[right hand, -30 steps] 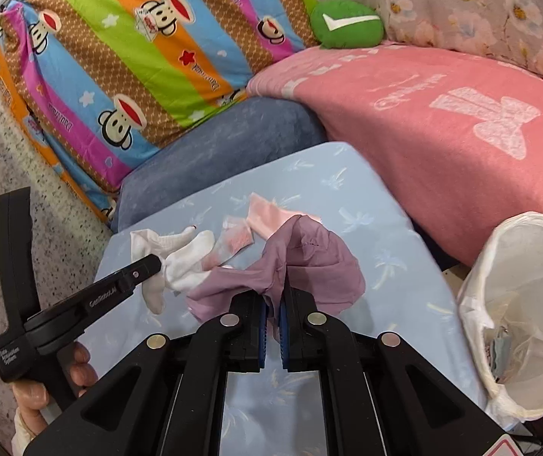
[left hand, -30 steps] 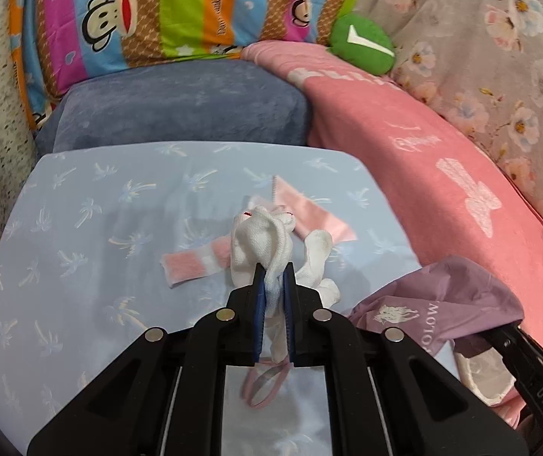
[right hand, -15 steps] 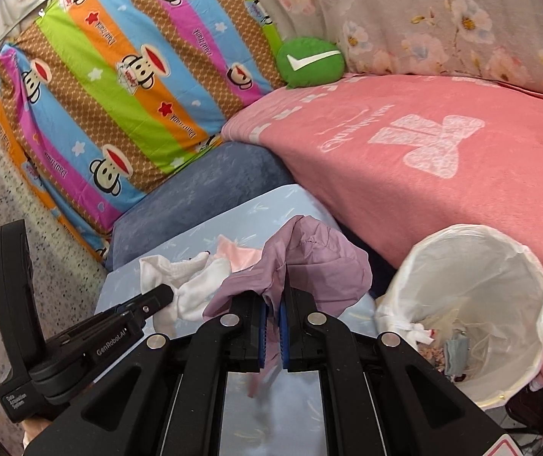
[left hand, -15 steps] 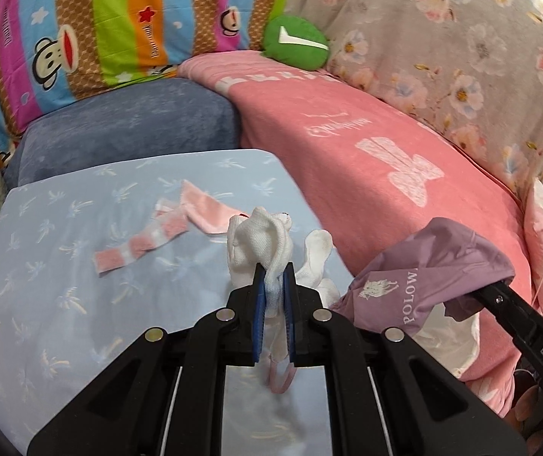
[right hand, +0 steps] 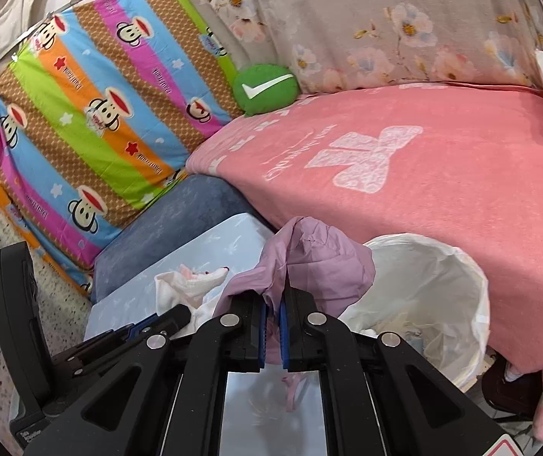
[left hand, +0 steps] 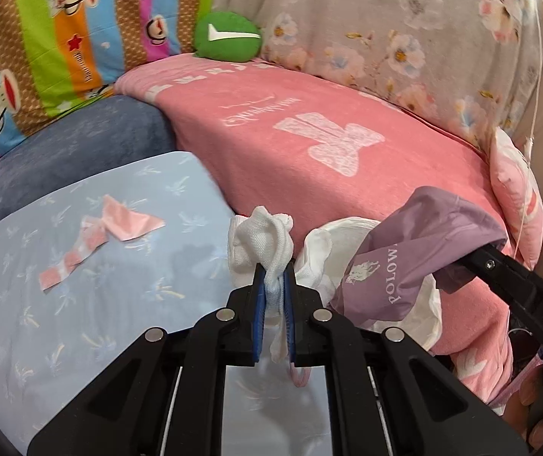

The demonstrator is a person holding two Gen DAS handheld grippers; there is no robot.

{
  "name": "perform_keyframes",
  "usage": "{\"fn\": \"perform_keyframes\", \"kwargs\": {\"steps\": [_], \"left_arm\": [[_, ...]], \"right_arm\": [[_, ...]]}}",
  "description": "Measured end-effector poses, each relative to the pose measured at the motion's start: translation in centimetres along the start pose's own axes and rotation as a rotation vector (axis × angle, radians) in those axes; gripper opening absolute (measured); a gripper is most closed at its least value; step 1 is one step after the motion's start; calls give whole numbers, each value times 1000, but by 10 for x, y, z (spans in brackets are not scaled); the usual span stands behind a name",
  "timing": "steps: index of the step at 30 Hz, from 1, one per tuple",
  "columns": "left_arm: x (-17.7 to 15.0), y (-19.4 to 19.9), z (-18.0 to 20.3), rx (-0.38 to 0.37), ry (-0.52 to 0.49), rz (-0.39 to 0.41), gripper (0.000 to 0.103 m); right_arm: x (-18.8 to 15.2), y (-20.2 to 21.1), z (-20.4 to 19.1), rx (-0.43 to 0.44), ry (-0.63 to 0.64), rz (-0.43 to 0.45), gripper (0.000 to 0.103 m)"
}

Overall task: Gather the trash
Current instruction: 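Carry the mauve fabric and white socks to the bin and release both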

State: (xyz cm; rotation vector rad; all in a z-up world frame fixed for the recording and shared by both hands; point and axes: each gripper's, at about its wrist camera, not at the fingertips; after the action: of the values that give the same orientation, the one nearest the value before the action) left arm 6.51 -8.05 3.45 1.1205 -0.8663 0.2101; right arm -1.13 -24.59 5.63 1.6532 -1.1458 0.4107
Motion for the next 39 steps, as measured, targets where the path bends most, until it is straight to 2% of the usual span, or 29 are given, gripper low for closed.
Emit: {"fn": "perform_keyframes", "kwargs": {"steps": [14, 20, 22, 23, 24, 26, 28, 31, 37, 39], "left_arm": [[9, -22, 59, -74, -91, -36, 11], [8, -32, 75, -113, -102, -42, 13], [8, -36, 79, -114, -105, -58, 19], [8, -37, 79, -112, -103, -63, 31], [8, -38, 80, -105, -98, -61, 48], [8, -35, 79, -80, -88, -34, 61], [9, -34, 80, -73, -93, -25, 61], [10, -33, 77, -59, -89, -20, 61], [10, -33, 69, -39, -64, -21, 61], [10, -33, 65, -27, -55, -20, 61]], "right_arm": [[24, 19, 54, -60, -64, 64, 5], [30, 16, 70, -96, -76, 55, 7], [31, 14, 72, -108, -75, 52, 11], [31, 14, 73, -117, -76, 54, 11], [31, 13, 74, -120, -76, 53, 12], [30, 12, 76, -123, -78, 49, 12], [30, 10, 77, -127, -83, 46, 14], [28, 9, 77, -131, -86, 45, 24], [23, 1, 72, -125, -71, 18, 27], [21, -2, 70, -124, -62, 8, 32]]}}
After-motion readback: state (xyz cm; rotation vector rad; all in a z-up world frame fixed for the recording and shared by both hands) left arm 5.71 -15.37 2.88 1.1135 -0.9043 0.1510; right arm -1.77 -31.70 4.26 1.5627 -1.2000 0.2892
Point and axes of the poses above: each gripper's, at about its wrist camera, not at the fingertips, and y roughly against the way its jaws point, z to its right, x to its top
